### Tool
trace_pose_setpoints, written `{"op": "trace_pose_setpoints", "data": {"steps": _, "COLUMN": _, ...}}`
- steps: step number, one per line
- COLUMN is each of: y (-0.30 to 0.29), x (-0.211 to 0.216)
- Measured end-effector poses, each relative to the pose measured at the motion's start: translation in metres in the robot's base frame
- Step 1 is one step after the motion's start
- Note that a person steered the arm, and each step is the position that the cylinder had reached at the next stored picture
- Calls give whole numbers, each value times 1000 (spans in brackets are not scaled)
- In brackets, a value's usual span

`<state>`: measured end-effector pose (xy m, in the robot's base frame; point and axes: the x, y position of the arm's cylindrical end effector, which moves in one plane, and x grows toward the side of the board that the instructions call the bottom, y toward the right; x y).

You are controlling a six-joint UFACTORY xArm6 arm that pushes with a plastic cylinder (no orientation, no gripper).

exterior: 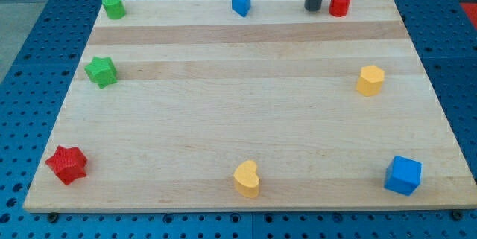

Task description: Push red circle slightly towards right

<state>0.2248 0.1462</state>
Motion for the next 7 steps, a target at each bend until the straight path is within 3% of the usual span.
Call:
{"op": "trace_pose_setpoints", "data": {"steps": 4, "y": 52, "x": 1}}
{"op": "trace_pose_setpoints", "data": {"steps": 5, "y": 38, "x": 40}}
{"op": "trace_pose_setpoints", "data": {"steps": 6, "y": 87, "x": 83}}
{"op": "trace_pose_setpoints", "data": {"steps": 7, "y": 156, "x": 98}}
